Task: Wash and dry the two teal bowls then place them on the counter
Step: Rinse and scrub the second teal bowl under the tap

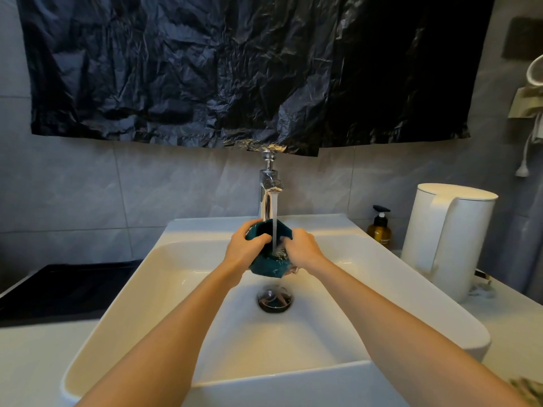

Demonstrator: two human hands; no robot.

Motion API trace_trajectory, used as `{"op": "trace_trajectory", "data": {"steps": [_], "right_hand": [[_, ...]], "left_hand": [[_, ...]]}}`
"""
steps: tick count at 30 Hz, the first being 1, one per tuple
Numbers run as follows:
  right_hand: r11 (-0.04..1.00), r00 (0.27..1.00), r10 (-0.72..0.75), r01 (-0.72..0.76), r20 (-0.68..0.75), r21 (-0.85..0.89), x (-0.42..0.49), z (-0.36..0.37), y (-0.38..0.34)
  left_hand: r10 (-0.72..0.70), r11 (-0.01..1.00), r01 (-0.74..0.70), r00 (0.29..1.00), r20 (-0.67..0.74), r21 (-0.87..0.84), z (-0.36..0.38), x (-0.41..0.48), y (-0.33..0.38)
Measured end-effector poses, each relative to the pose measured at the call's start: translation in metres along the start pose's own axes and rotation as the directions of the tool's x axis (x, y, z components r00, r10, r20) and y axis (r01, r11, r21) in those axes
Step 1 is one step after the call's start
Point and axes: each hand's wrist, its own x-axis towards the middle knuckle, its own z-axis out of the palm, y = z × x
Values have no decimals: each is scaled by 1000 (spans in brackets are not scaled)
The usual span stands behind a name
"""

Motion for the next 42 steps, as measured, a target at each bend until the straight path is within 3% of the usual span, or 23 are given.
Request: {"op": "trace_trajectory", "data": {"steps": [2,4,6,9,12,15,18,22,24,27,28,30,35,38,42], "right_hand": [[973,989,140,-148,55,175,-1,2,-4],[838,941,237,-323,240,439,-7,0,-11],[777,903,222,-392,368,492,-11,2,-13],[878,914,127,-285,386,385,-11,6,-9],[997,984,13,-26,177,71,-5,5,-4],[969,997,-79,83,25,-233,-6,-2,-3],[923,990,-125,143,72,-358,-7,-7,1],[968,972,-79,128,223,-216,-9,-9,0],[999,940,34,-40,341,8,-12,-12,-5],[861,870,158,-353,468,366,-17,-24,-11],[829,874,183,-383,449,407,-18,-27,-14],[864,910,229,-353,345,360,-16,-28,-16],[978,980,199,-200,31,50,-14,-27,-14],[991,993,80,-89,-91,-98,-14,-28,-15],[990,998,10,-18,-57,-142,-12,-27,-15]], "left_hand": [[36,998,-38,999,-31,-59,3,-1,-2],[15,991,-21,999,-49,-130,5,-2,-4],[-20,992,12,998,-65,-122,3,0,-7],[1,1000,2,996,-95,29,-1,3,-11],[-4,995,11,997,-75,95,-2,4,-9],[-17,985,12,1000,25,173,-5,3,-7],[-42,977,11,989,139,213,-4,-3,-3],[-28,981,1,990,139,193,-5,-6,0],[-49,990,34,994,101,139,-7,-5,-1],[-180,980,185,981,73,-67,-6,-4,1],[-217,968,225,973,82,-113,-5,-4,1],[-248,959,262,960,128,-107,-2,-3,-3],[-357,916,398,872,335,-61,7,-2,-14],[-396,895,436,875,279,-97,16,2,-16],[-442,884,457,885,145,-94,24,0,-14]]}}
